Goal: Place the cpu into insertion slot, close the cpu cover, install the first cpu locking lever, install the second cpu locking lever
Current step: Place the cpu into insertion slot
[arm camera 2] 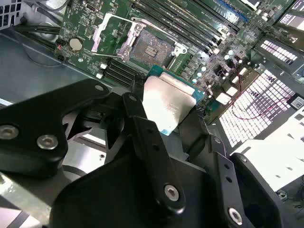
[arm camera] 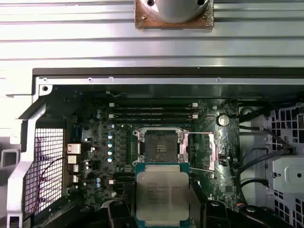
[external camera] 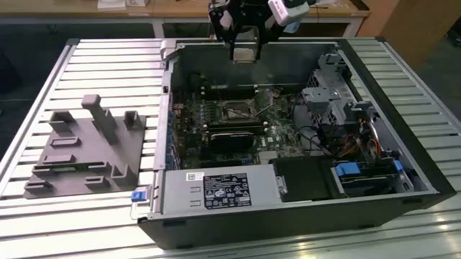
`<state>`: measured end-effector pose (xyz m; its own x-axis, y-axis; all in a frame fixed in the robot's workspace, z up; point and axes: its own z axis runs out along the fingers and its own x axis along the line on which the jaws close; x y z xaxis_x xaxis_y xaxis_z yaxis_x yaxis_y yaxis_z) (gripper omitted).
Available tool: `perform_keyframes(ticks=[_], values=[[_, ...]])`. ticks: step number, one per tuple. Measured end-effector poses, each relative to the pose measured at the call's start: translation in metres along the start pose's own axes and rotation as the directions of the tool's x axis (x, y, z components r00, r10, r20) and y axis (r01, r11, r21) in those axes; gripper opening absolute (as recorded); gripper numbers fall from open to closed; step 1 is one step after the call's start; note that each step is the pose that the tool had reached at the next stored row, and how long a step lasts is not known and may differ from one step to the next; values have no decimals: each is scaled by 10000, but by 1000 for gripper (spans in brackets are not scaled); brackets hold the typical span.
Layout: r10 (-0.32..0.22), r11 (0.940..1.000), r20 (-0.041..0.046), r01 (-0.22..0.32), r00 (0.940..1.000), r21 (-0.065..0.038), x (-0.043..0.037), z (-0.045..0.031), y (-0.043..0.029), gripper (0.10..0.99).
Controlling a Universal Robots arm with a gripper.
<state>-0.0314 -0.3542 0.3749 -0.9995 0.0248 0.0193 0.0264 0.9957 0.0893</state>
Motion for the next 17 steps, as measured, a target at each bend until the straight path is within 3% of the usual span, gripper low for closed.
perform_keyframes(ticks=[17], values=[[0, 10000, 0, 0, 10000, 0, -1, 74, -7, 537]])
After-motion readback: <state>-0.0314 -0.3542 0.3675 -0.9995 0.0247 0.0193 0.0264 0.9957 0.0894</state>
